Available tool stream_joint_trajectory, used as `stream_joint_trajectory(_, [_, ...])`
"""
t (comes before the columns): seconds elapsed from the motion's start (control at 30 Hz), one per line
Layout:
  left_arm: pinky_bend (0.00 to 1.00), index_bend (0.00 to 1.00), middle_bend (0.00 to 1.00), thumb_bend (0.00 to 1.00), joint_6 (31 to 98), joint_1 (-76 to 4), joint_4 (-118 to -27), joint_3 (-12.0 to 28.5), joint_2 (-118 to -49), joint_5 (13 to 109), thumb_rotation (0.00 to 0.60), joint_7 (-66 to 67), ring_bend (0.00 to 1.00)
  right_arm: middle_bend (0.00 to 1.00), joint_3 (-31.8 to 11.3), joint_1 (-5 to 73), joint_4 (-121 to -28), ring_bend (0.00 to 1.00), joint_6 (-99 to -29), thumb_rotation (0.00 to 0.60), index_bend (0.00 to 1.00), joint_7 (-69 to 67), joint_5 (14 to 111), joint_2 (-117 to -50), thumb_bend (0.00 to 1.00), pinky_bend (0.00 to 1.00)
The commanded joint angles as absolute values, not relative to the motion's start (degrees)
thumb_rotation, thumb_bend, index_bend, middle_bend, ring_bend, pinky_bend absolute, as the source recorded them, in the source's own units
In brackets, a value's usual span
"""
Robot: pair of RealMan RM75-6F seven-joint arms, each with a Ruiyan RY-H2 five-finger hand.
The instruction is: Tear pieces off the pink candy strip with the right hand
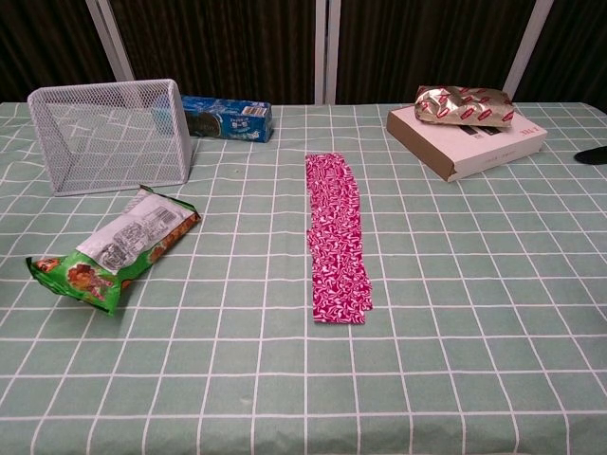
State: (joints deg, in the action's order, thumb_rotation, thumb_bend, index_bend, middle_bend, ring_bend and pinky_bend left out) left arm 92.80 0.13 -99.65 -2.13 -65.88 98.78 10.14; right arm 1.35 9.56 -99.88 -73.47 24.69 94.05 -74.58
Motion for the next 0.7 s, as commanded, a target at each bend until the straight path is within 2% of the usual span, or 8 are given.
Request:
stream_joint_trajectory(0.03, [0.09, 0.05, 0.01, 0.01, 93.79, 0.61, -100.68, -2.11, -64.71, 98.98, 0.547, 10.63, 0.0, 0.88, 0.55, 15.25, -106.27, 0.82, -62.33, 0.6, 0.08, 32.58, 88.66, -77.47, 1.0, 0.7])
stream_joint_trajectory(0.13, [0.09, 0.05, 0.01, 0.01, 94.98, 1.27, -101.17, -2.06, -63.58, 98.83, 0.549, 10.2, 0.0, 0.88, -2.03, 18.82, -107.54, 0.83, -57.28, 0.6, 0.1, 39.14, 82.46, -81.04, 1.0, 0.7])
stream_joint_trajectory(0.3, [0.09, 0.05, 0.01, 0.01, 95.31, 1.97, -99.96, -2.14, -62.98, 97.47, 0.548, 8.23, 0.0, 0.89, -3.89, 23.15, -105.9, 0.83, -53.84, 0.6, 0.1, 50.51, 70.46, -89.31, 1.0, 0.71])
stream_joint_trajectory(0.5, [0.09, 0.05, 0.01, 0.01, 95.11, 1.95, -98.52, -1.93, -62.98, 96.87, 0.547, 6.42, 0.0, 0.89, -3.86, 26.77, -104.39, 0.83, -55.55, 0.6, 0.11, 59.29, 60.36, -95.85, 1.0, 0.71])
stream_joint_trajectory(0.7, [0.09, 0.05, 0.01, 0.01, 94.55, 1.72, -98.23, -1.96, -63.08, 96.91, 0.548, 6.05, 0.0, 0.89, -3.43, 29.82, -104.34, 0.84, -57.8, 0.6, 0.12, 63.36, 54.44, -98.52, 1.0, 0.71])
